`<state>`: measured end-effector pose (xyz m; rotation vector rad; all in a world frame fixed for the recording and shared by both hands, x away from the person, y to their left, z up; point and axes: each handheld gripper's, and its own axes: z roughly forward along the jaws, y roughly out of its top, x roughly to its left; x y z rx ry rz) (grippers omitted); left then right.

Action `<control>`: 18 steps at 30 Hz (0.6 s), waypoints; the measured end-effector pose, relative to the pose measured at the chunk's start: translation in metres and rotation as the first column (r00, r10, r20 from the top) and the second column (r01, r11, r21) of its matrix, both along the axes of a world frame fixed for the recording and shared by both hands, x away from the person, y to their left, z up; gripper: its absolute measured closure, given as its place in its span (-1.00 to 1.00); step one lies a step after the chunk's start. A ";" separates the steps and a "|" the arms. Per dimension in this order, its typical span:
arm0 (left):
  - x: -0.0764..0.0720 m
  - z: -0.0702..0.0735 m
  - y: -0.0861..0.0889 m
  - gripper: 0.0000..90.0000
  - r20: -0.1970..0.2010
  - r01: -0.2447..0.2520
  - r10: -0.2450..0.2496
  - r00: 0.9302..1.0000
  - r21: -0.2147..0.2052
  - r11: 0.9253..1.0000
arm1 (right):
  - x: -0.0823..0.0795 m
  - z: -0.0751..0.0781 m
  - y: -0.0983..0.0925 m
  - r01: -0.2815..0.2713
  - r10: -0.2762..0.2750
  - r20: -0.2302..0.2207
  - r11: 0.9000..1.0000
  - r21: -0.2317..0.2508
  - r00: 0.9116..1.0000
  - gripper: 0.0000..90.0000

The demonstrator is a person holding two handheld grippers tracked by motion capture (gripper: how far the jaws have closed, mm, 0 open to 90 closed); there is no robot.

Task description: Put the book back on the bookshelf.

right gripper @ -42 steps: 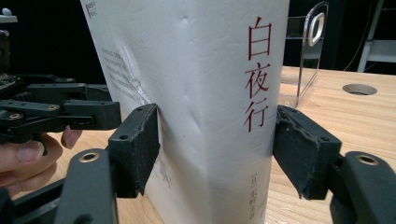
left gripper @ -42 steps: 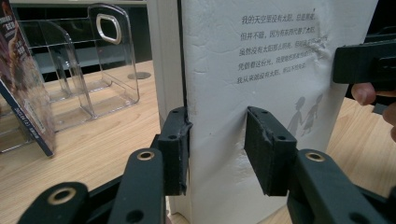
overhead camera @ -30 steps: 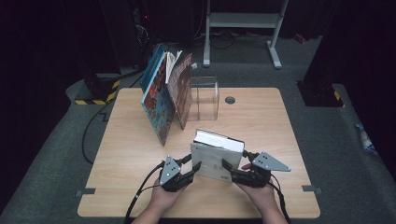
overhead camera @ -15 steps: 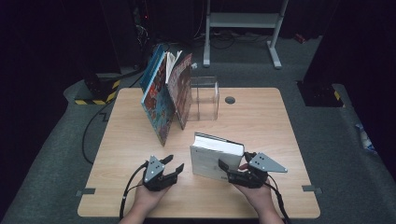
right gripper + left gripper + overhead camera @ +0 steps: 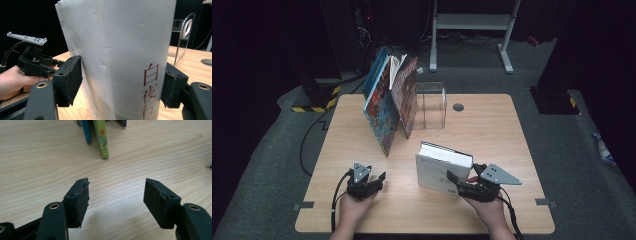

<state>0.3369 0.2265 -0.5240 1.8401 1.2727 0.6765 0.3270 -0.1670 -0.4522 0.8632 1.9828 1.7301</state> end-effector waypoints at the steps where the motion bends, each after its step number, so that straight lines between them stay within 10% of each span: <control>1: 0.000 0.000 -0.001 -0.17 -0.003 -0.004 0.004 1.000 0.000 1.000 | -0.001 0.000 0.000 0.002 -0.002 0.004 1.000 -0.002 1.000 -0.33; 18: 0.001 -0.001 -0.005 -0.29 -0.004 0.001 -0.001 1.000 0.035 0.999 | -0.009 -0.003 0.000 -0.004 0.005 0.062 1.000 -0.025 0.998 -0.08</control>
